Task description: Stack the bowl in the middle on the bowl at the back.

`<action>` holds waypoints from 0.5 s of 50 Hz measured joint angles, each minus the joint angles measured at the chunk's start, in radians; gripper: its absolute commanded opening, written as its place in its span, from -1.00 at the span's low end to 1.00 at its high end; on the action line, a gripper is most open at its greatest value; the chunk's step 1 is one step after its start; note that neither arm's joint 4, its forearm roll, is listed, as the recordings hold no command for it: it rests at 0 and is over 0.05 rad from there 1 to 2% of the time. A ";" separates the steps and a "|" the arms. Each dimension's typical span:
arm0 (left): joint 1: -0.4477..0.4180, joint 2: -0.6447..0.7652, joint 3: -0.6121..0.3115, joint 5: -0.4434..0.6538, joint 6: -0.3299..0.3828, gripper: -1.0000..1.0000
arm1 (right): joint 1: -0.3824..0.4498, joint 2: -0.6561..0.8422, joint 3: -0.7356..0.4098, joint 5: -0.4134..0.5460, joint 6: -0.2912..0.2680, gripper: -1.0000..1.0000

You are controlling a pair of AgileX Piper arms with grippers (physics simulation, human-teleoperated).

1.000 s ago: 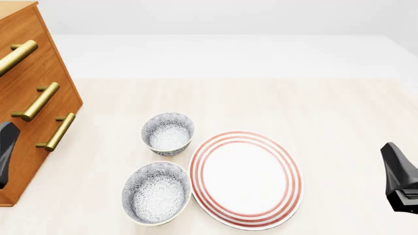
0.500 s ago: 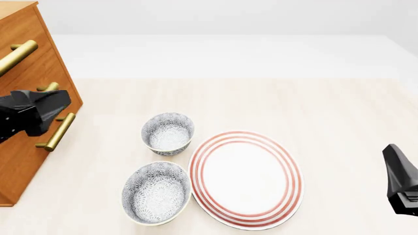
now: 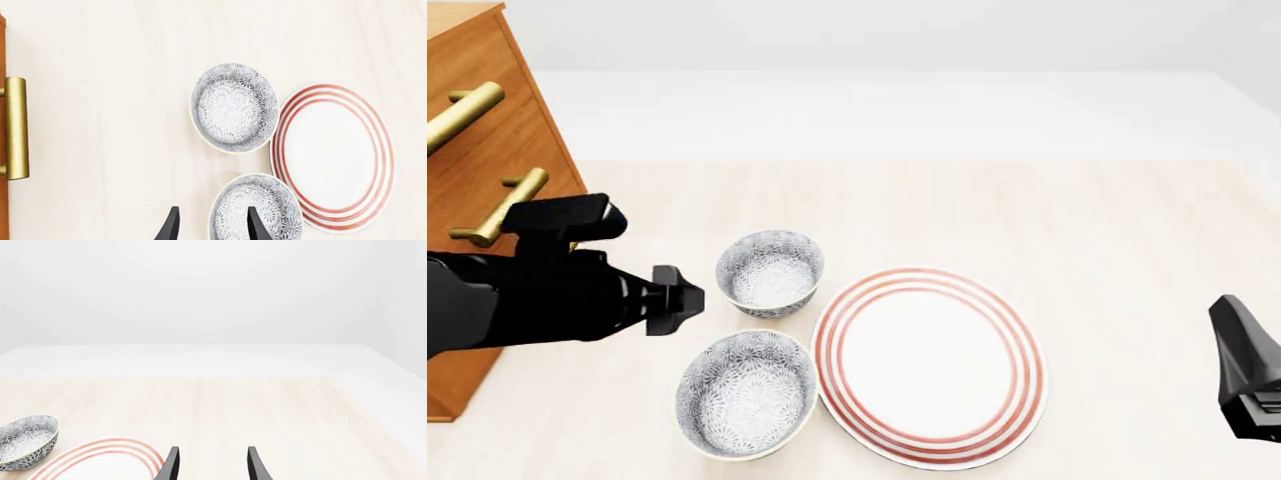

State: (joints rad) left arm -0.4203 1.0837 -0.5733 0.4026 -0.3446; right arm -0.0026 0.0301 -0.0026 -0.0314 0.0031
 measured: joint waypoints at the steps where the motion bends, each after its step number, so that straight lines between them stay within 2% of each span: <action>1: 0.001 0.012 0.000 -0.005 0.004 1.00 | 0.000 0.000 0.000 0.000 0.000 1.00; 25: -0.048 0.196 0.085 -0.148 0.017 1.00 | 0.001 -0.009 0.000 0.010 0.003 1.00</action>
State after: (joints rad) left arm -0.4683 1.2799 -0.4887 0.2543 -0.3280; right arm -0.0017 0.0210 -0.0031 -0.0215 0.0059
